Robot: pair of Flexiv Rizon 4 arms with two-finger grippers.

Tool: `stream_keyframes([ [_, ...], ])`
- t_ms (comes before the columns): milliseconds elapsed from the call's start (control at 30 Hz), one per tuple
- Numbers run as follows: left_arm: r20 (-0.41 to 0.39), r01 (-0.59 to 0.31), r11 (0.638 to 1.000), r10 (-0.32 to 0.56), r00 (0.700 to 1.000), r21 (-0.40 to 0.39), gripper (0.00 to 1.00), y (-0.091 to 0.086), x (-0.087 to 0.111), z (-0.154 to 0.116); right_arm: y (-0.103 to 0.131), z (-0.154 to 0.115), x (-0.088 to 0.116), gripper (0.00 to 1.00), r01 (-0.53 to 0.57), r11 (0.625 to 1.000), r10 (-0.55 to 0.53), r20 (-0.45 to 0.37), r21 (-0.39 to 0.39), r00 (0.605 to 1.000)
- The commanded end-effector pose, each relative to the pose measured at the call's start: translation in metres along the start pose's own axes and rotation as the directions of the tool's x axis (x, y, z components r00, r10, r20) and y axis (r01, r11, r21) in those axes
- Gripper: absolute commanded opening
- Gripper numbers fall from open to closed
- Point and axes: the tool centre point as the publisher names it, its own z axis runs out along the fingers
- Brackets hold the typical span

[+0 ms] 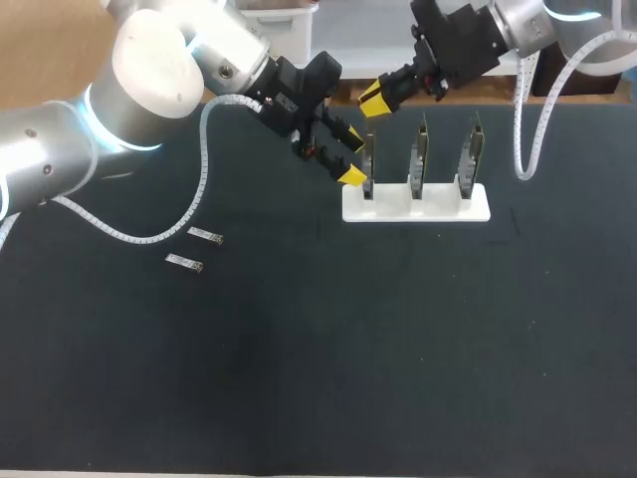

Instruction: Pick up the optical module with the left hand, and insert it into the network port with the right hand.

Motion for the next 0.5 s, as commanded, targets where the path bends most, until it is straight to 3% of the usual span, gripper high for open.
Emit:
stream_keyframes([
  [33,-0.005,0.003,1.0,-0.003,1.0,0.002,1.0,0.001,-0.001,0.0,0.0009,0.0006,0.0009,0.0,0.0,1.0,0.0,-0.001,0.001,1.0],
  [500,-0.005,0.003,1.0,-0.003,1.0,0.002,1.0,0.001,-0.001,0.0,0.0001,0.0016,0.0031,0.0,-0.011,1.0,0.011,-0.002,0.002,1.0],
])
